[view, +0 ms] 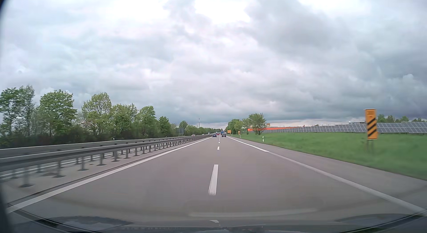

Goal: Follow the waypoints while adhering to traffic rules and regulations

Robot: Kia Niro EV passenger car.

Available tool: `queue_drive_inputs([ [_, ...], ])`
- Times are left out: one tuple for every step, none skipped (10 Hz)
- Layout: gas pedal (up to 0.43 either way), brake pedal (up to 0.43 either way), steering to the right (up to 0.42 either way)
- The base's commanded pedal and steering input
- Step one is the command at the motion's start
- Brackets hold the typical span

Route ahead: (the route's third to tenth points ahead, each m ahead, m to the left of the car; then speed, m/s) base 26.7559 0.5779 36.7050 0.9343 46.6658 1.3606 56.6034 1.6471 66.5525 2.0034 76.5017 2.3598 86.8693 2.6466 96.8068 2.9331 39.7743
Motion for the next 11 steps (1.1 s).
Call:
queue_drive_inputs([
  [0.311,0.012,-0.004],
  [0.311,0.012,-0.005],
  [0.299,0.012,-0.005],
  [0.26,0.012,-0.005],
  [0.24,0.012,-0.005],
  [0.197,0.012,-0.005],
  [0.157,0.012,-0.005],
  [0.157,0.012,-0.005],
  [0.157,0.012,-0.006],
  [0.157,0.012,-0.005],
  [0.157,0.012,-0.004],
])
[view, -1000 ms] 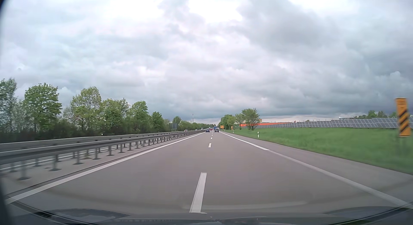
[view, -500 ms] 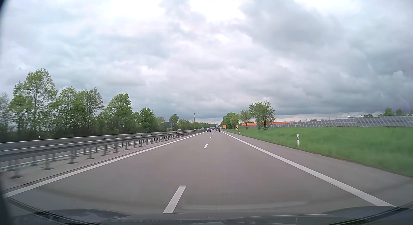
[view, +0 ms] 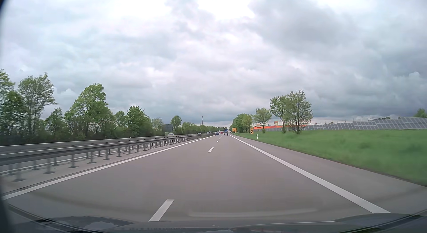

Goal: Follow the waypoints while adhering to traffic rules and regulations

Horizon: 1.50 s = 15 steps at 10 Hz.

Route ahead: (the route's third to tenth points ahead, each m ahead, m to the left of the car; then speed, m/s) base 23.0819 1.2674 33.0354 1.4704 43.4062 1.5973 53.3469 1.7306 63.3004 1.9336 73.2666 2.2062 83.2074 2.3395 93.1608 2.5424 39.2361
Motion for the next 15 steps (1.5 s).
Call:
queue_drive_inputs([
  [0.157,0.012,-0.004],
  [0.157,0.012,-0.004],
  [0.157,0.012,-0.004],
  [0.157,0.006,-0.004],
  [0.157,0.006,-0.003],
  [0.157,0.006,-0.004],
  [0.157,0.012,-0.003],
  [0.157,0.012,-0.002],
  [0.157,0.012,-0.002],
  [0.157,0.006,-0.002],
  [0.157,0.012,-0.002],
  [0.157,0.006,-0.002],
  [0.157,0.006,-0.002],
  [0.157,0.012,-0.002],
  [0.169,0.006,-0.002],
])
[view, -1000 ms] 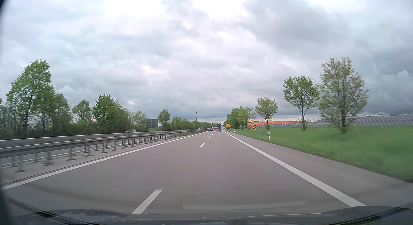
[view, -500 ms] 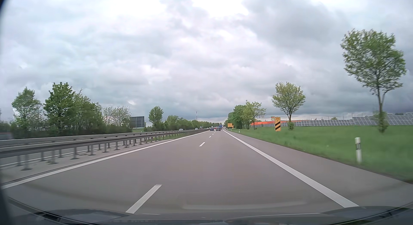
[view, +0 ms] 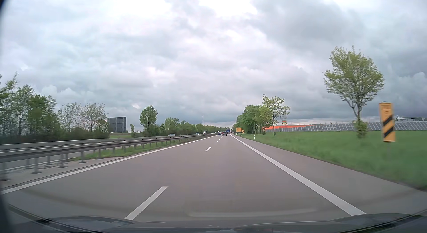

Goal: Follow the waypoints while adhering to traffic rules and regulations

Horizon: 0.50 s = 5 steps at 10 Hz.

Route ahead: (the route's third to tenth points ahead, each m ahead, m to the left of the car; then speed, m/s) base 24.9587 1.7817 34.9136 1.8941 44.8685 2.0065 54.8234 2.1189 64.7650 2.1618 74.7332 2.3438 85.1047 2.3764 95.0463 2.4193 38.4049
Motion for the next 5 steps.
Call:
queue_drive_inputs([
  [0.169,0.012,-0.002],
  [0.169,0.012,-0.001],
  [0.169,0.012,-0.001],
  [0.169,0.012,-0.001],
  [0.169,0.012,0.0],
])
